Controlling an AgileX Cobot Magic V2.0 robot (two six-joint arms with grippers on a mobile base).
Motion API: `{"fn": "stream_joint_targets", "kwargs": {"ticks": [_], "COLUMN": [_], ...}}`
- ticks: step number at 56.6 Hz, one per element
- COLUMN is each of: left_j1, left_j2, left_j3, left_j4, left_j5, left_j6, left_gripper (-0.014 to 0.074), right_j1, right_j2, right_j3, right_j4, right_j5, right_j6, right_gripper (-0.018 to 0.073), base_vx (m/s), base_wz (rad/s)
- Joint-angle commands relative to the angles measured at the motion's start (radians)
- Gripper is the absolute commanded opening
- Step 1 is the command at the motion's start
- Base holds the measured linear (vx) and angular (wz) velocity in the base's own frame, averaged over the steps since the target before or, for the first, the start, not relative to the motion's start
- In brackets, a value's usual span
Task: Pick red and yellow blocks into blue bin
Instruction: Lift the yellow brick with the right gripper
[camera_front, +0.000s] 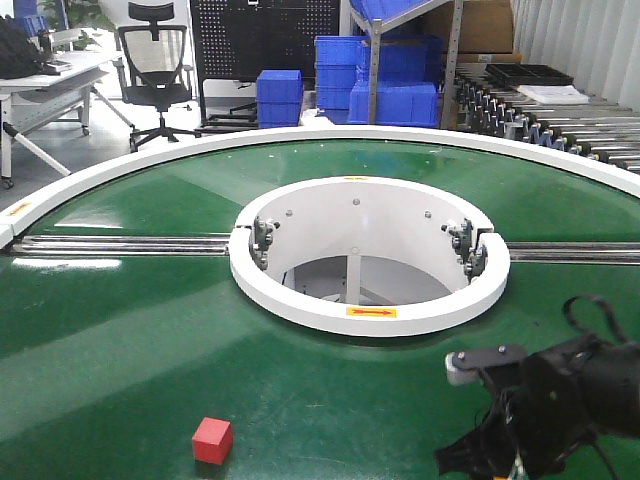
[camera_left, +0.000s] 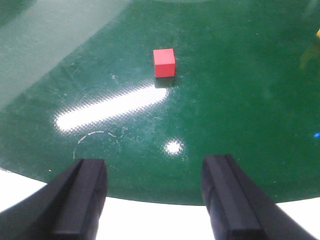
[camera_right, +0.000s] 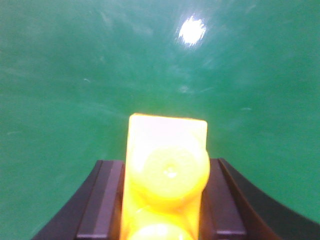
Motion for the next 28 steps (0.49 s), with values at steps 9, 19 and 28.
{"fn": "stream_joint_targets", "kwargs": {"ticks": [9,19,28], "left_j1": [-0.007,-0.007,-0.007], "left_j2": [0.009,0.009,0.009], "left_j3": [-0.032,-0.032,-0.032], "left_j4": [-0.004,-0.004,-0.004], "left_j5": [-0.074,-0.087,-0.103], "left_j6": [-0.002,-0.002,-0.002], "left_gripper": [0.0513,0.0513,0.0513], "right_j1": [0.008,0.102,0.201], "right_j2": [-0.308,-0.514,-0.665], "right_j3": [-0.027,-0.027,-0.012], "right_j4": [0.002,0.001,0.002], "right_j5": [0.040,0.092,0.125], "right_j6": [-0.013,-0.093,-0.103], "right_gripper": [0.0210,0.0210,0.0210], "base_vx": [0.00,0.00,0.00], "base_wz": [0.00,0.00,0.00]}}
